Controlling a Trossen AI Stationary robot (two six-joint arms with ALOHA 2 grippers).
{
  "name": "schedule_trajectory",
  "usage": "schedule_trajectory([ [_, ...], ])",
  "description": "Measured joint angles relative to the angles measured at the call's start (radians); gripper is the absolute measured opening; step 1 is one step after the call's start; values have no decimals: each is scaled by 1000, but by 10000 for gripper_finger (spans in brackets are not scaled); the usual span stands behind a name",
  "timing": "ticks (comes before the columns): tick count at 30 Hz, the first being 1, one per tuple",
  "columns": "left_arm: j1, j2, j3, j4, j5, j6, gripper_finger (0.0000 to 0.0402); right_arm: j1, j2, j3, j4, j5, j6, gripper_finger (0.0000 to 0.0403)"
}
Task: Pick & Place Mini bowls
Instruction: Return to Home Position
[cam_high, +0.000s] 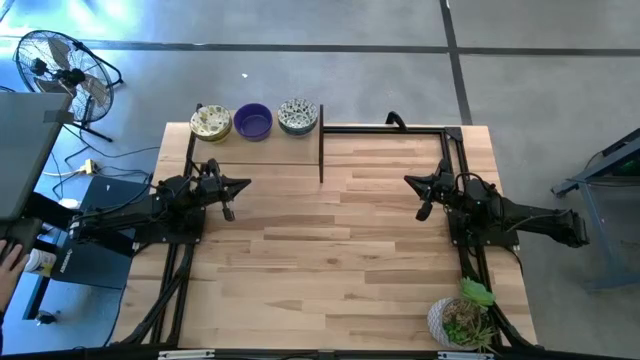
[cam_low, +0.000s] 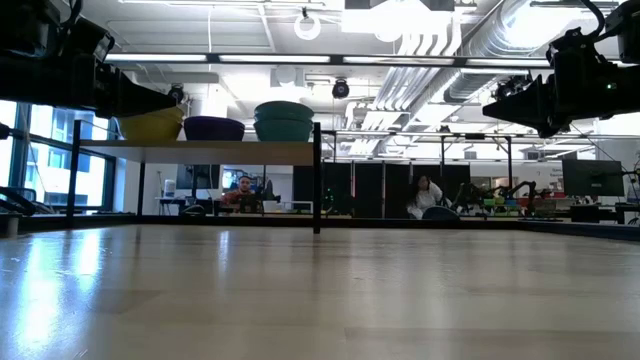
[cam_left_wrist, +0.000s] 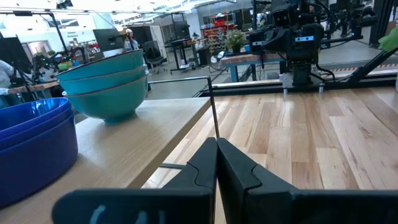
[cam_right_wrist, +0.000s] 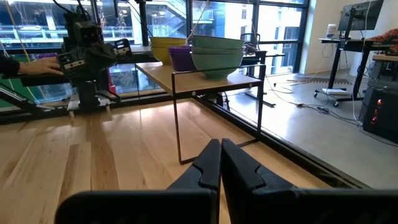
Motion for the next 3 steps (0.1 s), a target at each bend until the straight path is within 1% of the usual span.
schedule_trajectory([
  [3, 0, 0, 0, 0, 0, 0, 1, 0, 0, 0, 0, 0, 0, 0],
])
